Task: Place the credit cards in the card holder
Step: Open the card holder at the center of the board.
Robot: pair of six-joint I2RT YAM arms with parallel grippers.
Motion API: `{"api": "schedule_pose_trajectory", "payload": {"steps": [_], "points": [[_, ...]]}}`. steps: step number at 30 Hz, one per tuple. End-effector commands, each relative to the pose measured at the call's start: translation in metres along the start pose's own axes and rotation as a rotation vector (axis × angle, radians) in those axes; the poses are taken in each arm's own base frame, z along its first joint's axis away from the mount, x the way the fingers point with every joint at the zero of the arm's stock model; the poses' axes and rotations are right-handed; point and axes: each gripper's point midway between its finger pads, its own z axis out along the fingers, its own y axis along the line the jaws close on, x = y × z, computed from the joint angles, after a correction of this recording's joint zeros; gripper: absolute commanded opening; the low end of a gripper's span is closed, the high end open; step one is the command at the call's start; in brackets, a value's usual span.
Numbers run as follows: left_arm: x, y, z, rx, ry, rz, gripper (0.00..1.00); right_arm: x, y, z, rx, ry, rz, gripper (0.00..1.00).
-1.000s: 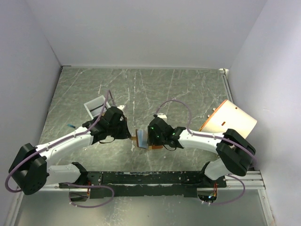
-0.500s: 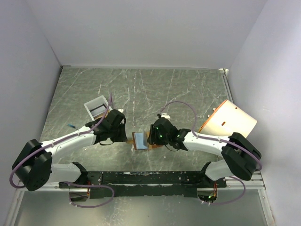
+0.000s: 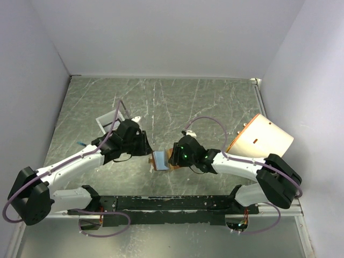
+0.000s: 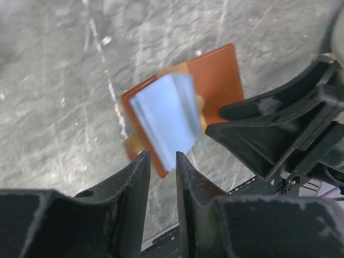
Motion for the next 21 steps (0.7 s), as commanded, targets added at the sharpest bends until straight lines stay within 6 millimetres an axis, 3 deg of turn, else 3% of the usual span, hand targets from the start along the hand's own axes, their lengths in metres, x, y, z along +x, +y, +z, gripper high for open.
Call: {"api": "schedule_pose_trajectory", "payload": {"steps": [1, 4, 9, 13, 21], "points": [[-0.014, -0.029, 0.005, 0.107, -0.012, 0.010, 0.28, -0.007, 0.002, -0.003, -0.012, -0.032, 0.013, 0.45], [-0.013, -0.030, 0.018, 0.100, 0.025, 0.025, 0.17, -0.006, 0.000, -0.003, -0.009, -0.028, 0.014, 0.45], [-0.017, -0.039, 0.026, 0.134, 0.030, 0.029, 0.23, -0.006, 0.002, -0.003, -0.012, -0.028, 0.011, 0.45], [-0.008, -0.026, 0.040, 0.076, 0.059, 0.019, 0.18, -0.006, 0.003, -0.003, -0.016, -0.025, 0.014, 0.45], [0.005, -0.053, 0.053, 0.262, 0.128, 0.050, 0.21, -0.015, 0.004, -0.011, -0.004, -0.044, -0.015, 0.46]]}}
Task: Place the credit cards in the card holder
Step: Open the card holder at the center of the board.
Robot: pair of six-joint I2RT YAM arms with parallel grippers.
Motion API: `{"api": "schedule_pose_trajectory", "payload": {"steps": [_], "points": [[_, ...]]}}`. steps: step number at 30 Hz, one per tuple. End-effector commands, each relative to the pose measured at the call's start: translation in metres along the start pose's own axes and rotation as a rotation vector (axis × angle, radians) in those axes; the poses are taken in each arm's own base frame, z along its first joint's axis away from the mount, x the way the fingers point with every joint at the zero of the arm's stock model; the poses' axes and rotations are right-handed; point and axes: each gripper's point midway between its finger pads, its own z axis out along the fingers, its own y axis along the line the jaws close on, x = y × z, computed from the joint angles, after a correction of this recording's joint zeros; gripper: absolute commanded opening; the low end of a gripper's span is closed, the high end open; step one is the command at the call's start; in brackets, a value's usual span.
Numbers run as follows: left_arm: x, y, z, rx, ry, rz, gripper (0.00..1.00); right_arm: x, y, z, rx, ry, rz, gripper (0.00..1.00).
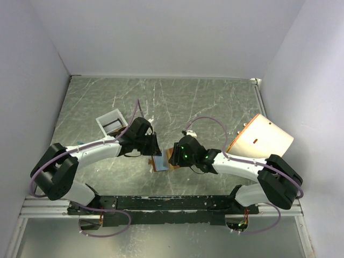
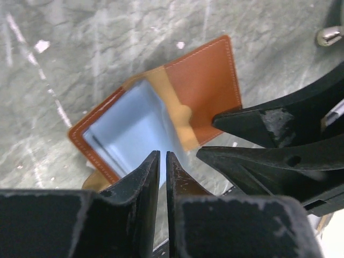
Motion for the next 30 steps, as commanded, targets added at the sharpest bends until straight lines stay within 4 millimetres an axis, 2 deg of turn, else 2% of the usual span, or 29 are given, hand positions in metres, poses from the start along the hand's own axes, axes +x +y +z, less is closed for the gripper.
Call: {"api": "schedule_pose_trajectory", "payload": {"steps": [1, 6, 9, 12, 15, 20, 26, 30], "points": [[-0.011, -0.035, 0.001, 0.177, -0.019, 0.062, 0.21, -0.014, 0.002, -0.011, 0.006, -0.038, -0.025, 0.46], [-0.010, -0.054, 0.010, 0.288, 0.013, 0.068, 0.20, -0.029, 0.008, -0.032, 0.015, -0.065, -0.073, 0.45], [-0.009, -0.053, 0.019, 0.298, 0.023, 0.064, 0.21, -0.034, 0.020, -0.044, -0.040, -0.082, -0.080, 0.45], [-0.008, -0.053, 0.026, 0.300, 0.038, 0.061, 0.21, -0.034, 0.031, -0.050, -0.097, -0.075, -0.085, 0.41], [-0.011, -0.054, 0.029, 0.300, 0.034, 0.061, 0.21, -0.026, 0.050, -0.051, -0.177, -0.063, -0.093, 0.39], [-0.016, -0.052, 0.033, 0.268, 0.036, 0.073, 0.20, -0.017, 0.061, -0.043, -0.187, -0.043, -0.123, 0.40], [-0.019, -0.045, 0.034, 0.225, 0.023, 0.070, 0.20, -0.018, 0.042, -0.023, -0.078, -0.060, -0.155, 0.45], [-0.028, -0.046, 0.025, 0.197, -0.009, 0.061, 0.20, -0.016, 0.032, -0.008, -0.017, -0.045, -0.193, 0.48]]}}
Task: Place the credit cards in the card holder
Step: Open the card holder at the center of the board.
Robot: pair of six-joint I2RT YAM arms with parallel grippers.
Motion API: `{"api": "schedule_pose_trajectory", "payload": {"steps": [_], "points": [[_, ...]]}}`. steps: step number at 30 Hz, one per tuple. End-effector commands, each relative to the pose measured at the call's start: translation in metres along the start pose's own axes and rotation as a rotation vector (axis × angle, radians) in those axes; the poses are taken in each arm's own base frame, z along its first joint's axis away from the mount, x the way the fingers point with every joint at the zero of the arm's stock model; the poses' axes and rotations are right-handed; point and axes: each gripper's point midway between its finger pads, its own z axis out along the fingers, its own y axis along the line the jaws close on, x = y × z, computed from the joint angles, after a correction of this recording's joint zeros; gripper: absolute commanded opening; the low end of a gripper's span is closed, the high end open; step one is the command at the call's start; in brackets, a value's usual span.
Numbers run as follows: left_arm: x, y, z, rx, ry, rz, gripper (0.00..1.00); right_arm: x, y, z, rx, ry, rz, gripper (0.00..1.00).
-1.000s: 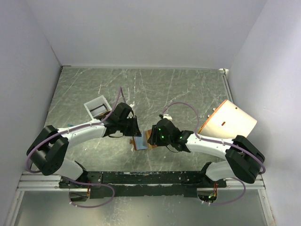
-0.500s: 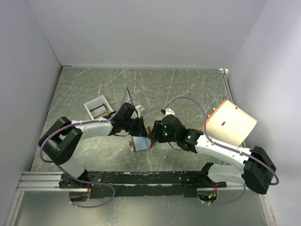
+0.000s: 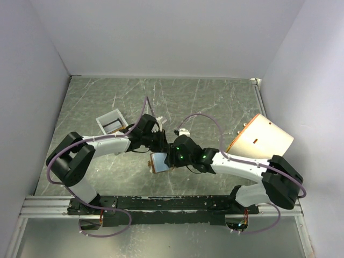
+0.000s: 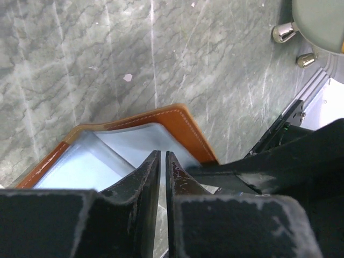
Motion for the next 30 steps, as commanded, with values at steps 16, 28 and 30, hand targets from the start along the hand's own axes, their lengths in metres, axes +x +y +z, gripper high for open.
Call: {"api": "schedule_pose_trajectory", "payload": {"steps": [16, 28, 30], "points": [[-0.135, 0.068, -0.161, -0.553, -0.331, 0.180, 0.57, -0.009, -0.018, 0.036, 0.141, -0.019, -0.083, 0.52], [-0.137, 0.140, -0.197, -0.862, -0.229, 0.629, 0.59, 0.000, -0.028, 0.041, 0.160, 0.004, -0.125, 0.52], [-0.138, 0.151, -0.201, -0.896, -0.222, 0.661, 0.58, 0.001, -0.028, 0.040, 0.157, 0.006, -0.127, 0.52]]}}
